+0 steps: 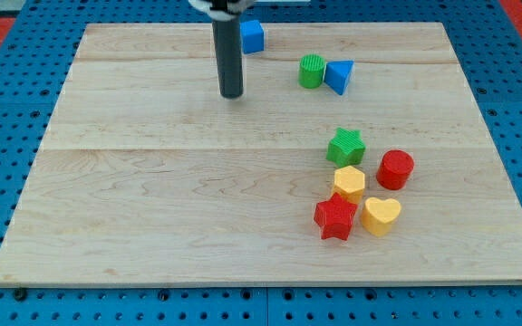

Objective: Nudge the blue cube right a bit

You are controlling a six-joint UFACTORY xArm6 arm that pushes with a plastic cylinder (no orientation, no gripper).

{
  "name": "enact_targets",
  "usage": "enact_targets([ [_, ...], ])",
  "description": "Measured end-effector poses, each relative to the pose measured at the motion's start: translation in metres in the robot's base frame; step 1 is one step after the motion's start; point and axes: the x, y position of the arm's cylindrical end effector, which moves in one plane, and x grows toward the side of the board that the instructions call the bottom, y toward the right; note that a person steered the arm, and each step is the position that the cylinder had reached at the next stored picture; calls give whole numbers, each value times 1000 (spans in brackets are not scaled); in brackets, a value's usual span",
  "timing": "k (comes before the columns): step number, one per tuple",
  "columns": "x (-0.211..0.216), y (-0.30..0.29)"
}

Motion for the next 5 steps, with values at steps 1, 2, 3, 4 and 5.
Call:
enact_targets([
  [1,-52,0],
  [2,-72,1],
  [3,-72,1],
  [4,-69,47],
  [5,-46,78],
])
